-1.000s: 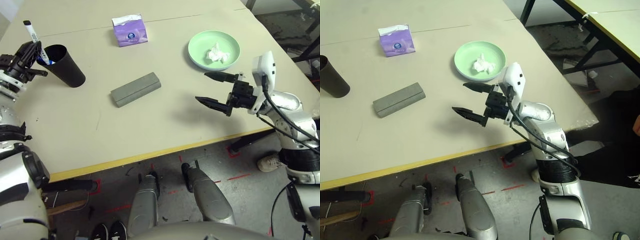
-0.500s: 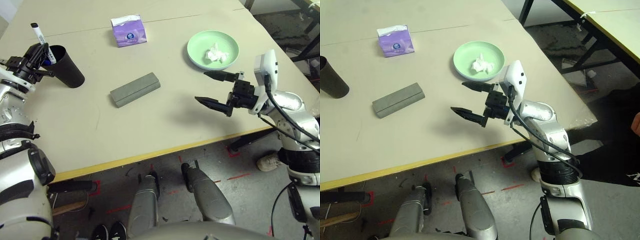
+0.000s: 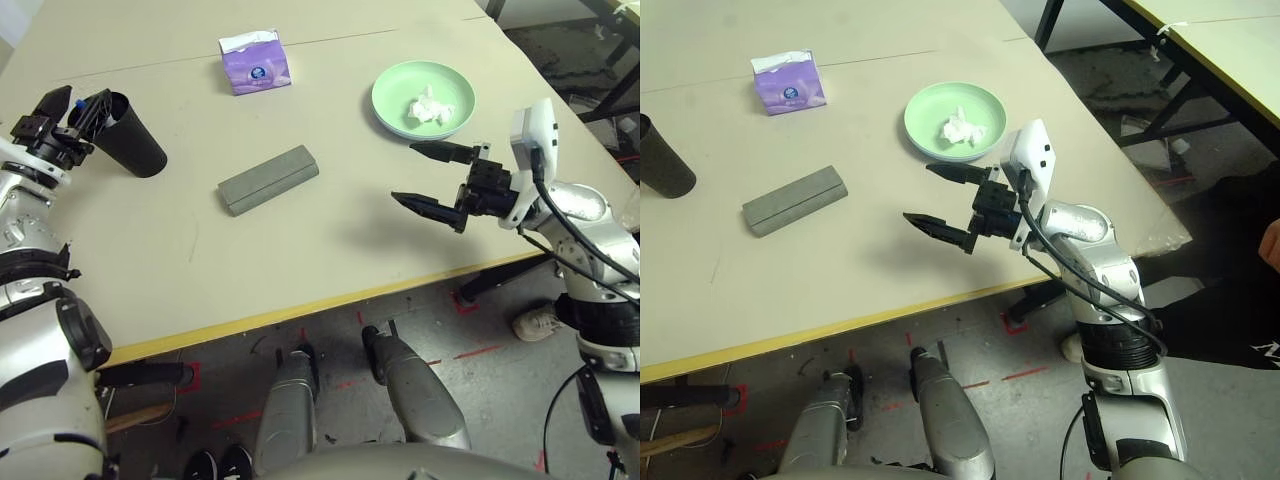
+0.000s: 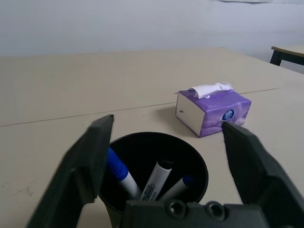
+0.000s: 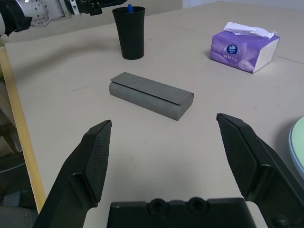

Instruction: Organize and tidy the items on the table.

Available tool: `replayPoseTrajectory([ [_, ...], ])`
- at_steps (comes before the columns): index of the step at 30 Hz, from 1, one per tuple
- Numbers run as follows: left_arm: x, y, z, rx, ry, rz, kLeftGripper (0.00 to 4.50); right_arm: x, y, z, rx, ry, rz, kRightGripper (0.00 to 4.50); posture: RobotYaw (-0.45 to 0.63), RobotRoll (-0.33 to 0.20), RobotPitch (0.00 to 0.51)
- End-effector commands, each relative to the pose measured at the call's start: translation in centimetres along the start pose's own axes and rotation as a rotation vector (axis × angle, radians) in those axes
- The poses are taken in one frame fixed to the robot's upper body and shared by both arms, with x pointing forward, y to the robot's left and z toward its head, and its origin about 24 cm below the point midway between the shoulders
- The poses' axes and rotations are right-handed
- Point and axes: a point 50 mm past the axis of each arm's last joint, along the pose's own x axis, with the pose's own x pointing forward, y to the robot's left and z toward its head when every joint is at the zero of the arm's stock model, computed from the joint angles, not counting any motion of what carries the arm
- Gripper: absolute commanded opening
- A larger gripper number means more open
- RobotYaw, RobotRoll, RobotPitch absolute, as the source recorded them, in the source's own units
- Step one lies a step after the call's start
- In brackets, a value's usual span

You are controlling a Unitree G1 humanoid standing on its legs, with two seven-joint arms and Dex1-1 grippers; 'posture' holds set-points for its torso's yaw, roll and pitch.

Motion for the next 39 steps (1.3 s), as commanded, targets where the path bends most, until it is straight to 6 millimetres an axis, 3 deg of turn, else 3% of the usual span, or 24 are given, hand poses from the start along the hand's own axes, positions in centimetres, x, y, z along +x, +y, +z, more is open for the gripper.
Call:
replayPoseTrajectory([
  [1, -0.8, 0.8, 0.4, 0.009, 0.0, 0.018, 4.46, 0.1, 0.1, 0.1, 0.004, -0.01, 0.009, 4.5, -0.25, 0.0, 0.258],
  [10, -1.3, 0.9, 3.0, -0.023, -0.088, -0.115, 4.46, 0.3, 0.0, -0.1, 0.012, -0.013, 0.012, 4.5, -0.24, 0.0, 0.258],
  [19, -5.3, 1.4, 7.4, -0.292, -0.2, -0.319, 4.46, 0.3, 0.2, -0.5, 0.04, -0.04, 0.043, 4.5, -0.2, 0.0, 0.266],
  [25, -8.2, 1.1, 6.8, -0.379, -0.103, -0.39, 4.46, 0.2, 0.7, -0.2, 0.052, -0.1, 0.137, 4.5, -0.19, 0.0, 0.264],
  [29, -9.9, 0.8, 5.3, -0.383, 0.084, -0.463, 4.46, 0.1, 1.1, 0.2, 0.051, -0.134, 0.205, 4.5, -0.19, 0.0, 0.264],
  [39, -10.0, -0.3, 4.0, -0.313, 0.337, -0.647, 4.46, -0.3, 2.0, 0.0, 0.035, -0.144, 0.329, 4.5, -0.18, 0.0, 0.263],
])
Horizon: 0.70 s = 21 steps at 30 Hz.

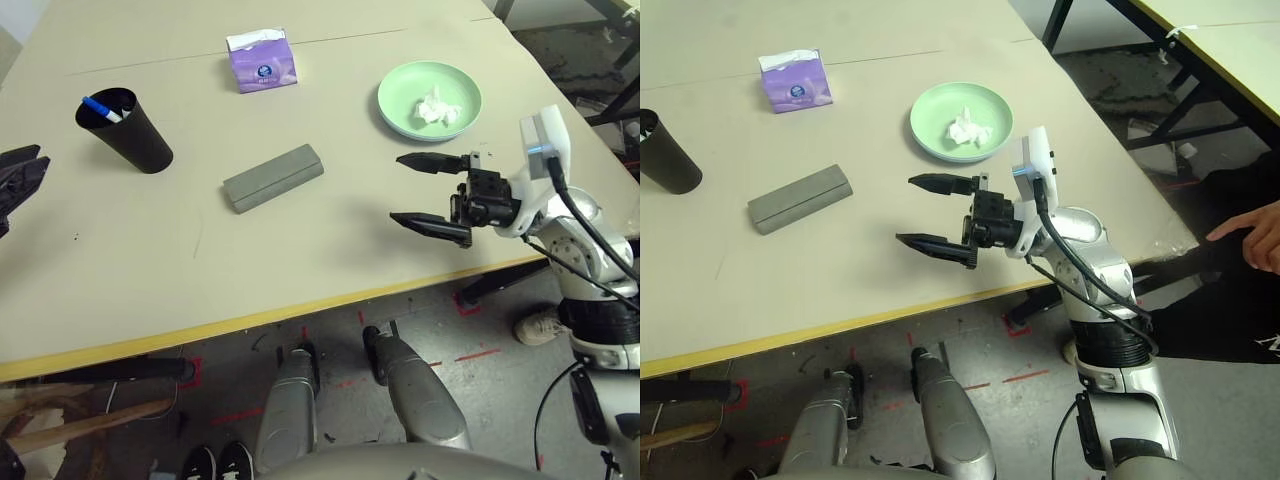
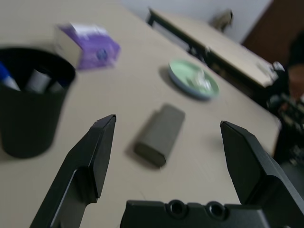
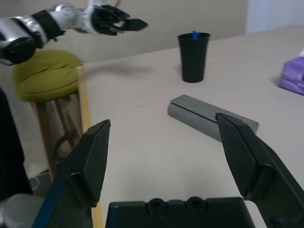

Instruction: Organize and tidy the items on the table.

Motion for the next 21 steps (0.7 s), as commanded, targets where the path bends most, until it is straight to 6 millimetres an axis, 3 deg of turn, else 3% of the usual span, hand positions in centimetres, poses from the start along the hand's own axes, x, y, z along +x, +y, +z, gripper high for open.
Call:
replayPoseTrajectory([
  [1, 0.2, -0.1, -0.2, 0.031, 0.118, -0.04, 4.46, -0.1, 0.6, -0.1, -0.007, -0.002, 0.05, 4.5, -0.18, 0.0, 0.263],
  [6, 0.7, 0.3, -0.1, 0.066, 0.171, -0.054, 4.46, -0.4, 0.4, -0.3, 0.003, 0.019, 0.033, 4.5, -0.19, 0.0, 0.263],
  [11, 1.2, 0.7, 0.3, 0.119, 0.092, 0.014, 4.46, -1.4, -1.2, -0.6, -0.004, 0.08, -0.164, 4.5, -0.19, 0.0, 0.272],
  [15, 0.8, 0.2, 0.9, 0.153, -0.05, 0.07, 4.46, -2.7, -3.3, 0.7, -0.026, 0.067, -0.433, 4.5, -0.19, 0.0, 0.28],
  [17, 0.1, -0.3, 2.3, 0.16, -0.208, 0.112, 4.46, -3.9, -4.1, 1.9, -0.049, 0.055, -0.552, 4.5, -0.19, 0.0, 0.282],
  [21, -2.6, -1.1, 4.7, 0.212, -0.515, 0.272, 4.46, -7.7, -5.7, 4.5, -0.112, 0.054, -0.817, 4.5, -0.19, 0.0, 0.288],
])
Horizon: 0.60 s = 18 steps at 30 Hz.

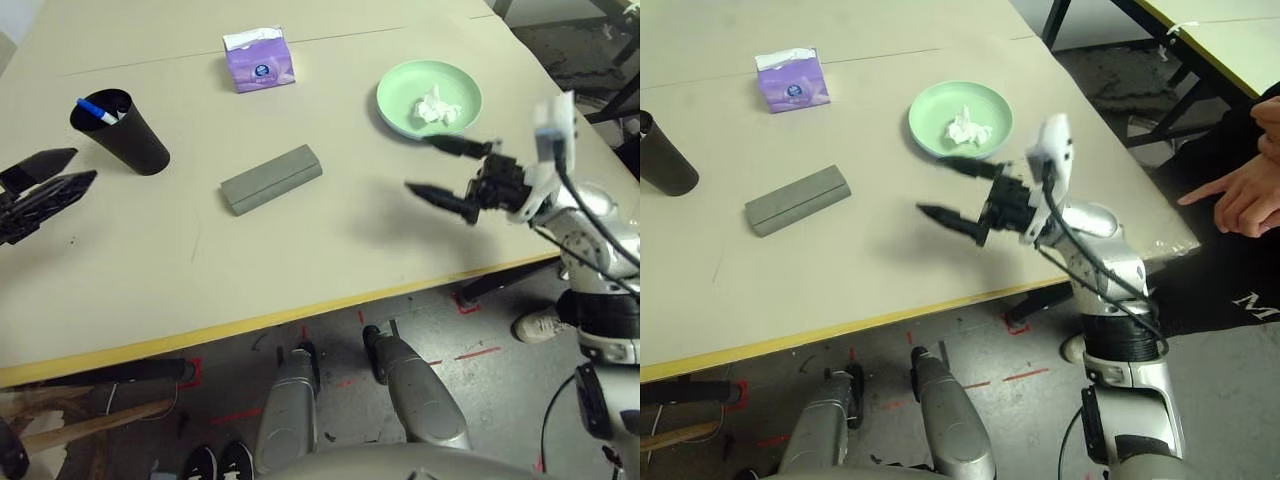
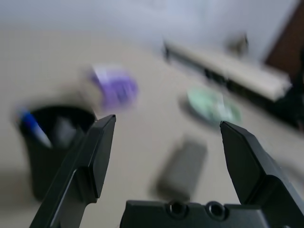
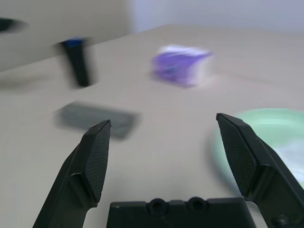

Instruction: Organize and tidy the items on the table.

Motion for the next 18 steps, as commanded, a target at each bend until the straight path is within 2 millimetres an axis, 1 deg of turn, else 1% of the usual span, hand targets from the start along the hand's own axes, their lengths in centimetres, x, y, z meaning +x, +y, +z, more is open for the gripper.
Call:
replayPoseTrajectory([
  [1, -2.2, 0.0, 2.8, 0.065, -0.233, 0.169, 4.46, -2.7, -3.5, 1.5, -0.043, 0.016, -0.258, 4.5, -0.19, 0.0, 0.288],
  [3, -3.6, 0.2, 3.2, 0.092, -0.306, 0.27, 4.46, -4.3, -4.8, 1.7, -0.068, 0.033, -0.366, 4.5, -0.18, 0.0, 0.29],
  [4, -4.6, 0.4, 3.1, 0.105, -0.338, 0.338, 4.46, -5.5, -5.4, 1.3, -0.093, 0.066, -0.429, 4.5, -0.18, 0.0, 0.29],
  [5, -5.7, 0.6, 2.6, 0.12, -0.351, 0.408, 4.46, -6.8, -5.8, 0.7, -0.106, 0.102, -0.492, 4.5, -0.18, 0.0, 0.292],
  [6, -6.3, 0.7, 2.2, 0.129, -0.356, 0.453, 4.46, -7.7, -6.0, 0.2, -0.115, 0.127, -0.533, 4.5, -0.18, 0.0, 0.293],
  [8, -7.1, 1.0, 1.0, 0.158, -0.319, 0.546, 4.46, -8.9, -6.1, -1.1, -0.122, 0.172, -0.589, 4.5, -0.17, 0.0, 0.296],
  [11, -5.7, 0.7, -1.7, 0.167, -0.233, 0.577, 4.46, -9.7, -5.8, -3.4, -0.106, 0.217, -0.646, 4.5, -0.17, 0.0, 0.299],
  [15, -4.4, 0.9, -3.7, 0.193, -0.16, 0.598, 4.46, -9.8, -5.4, -5.2, -0.071, 0.214, -0.693, 4.5, -0.17, 0.0, 0.301],
  [18, -3.5, 1.0, -4.8, 0.204, -0.137, 0.619, 4.46, -9.7, -5.0, -6.3, -0.037, 0.205, -0.708, 4.5, -0.17, 0.0, 0.3],
])
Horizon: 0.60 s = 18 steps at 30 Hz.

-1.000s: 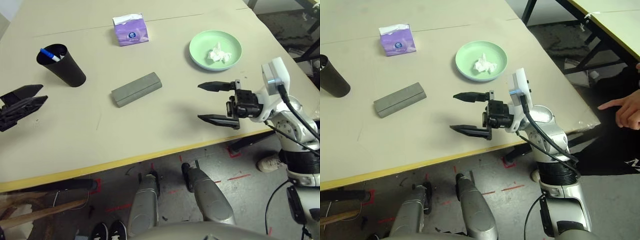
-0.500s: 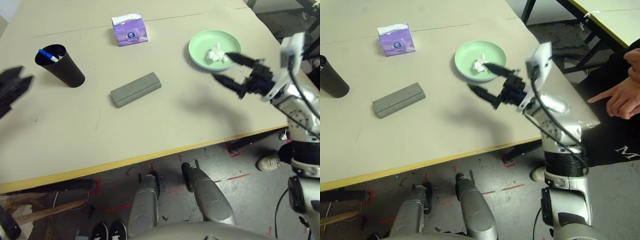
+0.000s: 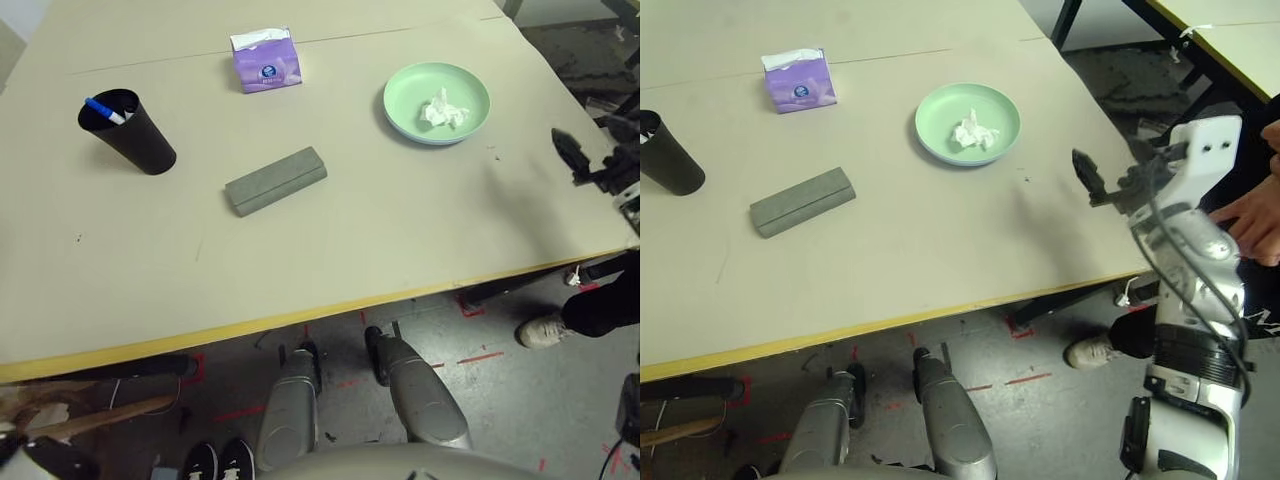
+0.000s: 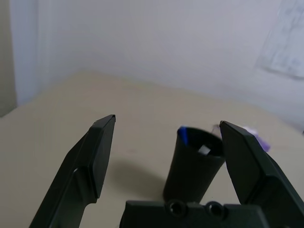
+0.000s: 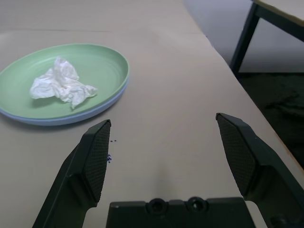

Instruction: Organize and tidy the items on the table.

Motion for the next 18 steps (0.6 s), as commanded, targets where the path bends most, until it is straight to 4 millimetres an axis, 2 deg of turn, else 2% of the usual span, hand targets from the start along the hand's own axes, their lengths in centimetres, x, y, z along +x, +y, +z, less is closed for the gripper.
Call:
replayPoseTrajectory([
  [1, 0.2, -0.5, -1.4, 0.04, 0.023, 0.032, 4.46, -0.4, 0.6, -1.8, 0.029, 0.03, -0.019, 4.5, -0.17, 0.0, 0.3],
  [7, -1.0, -0.7, -3.4, 0.09, 0.113, 0.072, 4.46, -0.4, 1.2, -2.2, 0.033, 0.025, -0.015, 4.5, -0.18, 0.0, 0.303],
  [14, -3.3, -0.5, -3.7, 0.197, 0.21, 0.132, 4.46, -0.5, 1.2, -2.2, 0.022, 0.022, -0.003, 4.5, -0.17, 0.0, 0.308],
  [18, -3.5, -0.6, -4.0, 0.279, 0.287, 0.104, 4.46, -0.3, 1.2, -2.1, 0.022, 0.017, -0.003, 4.5, -0.17, 0.0, 0.313],
])
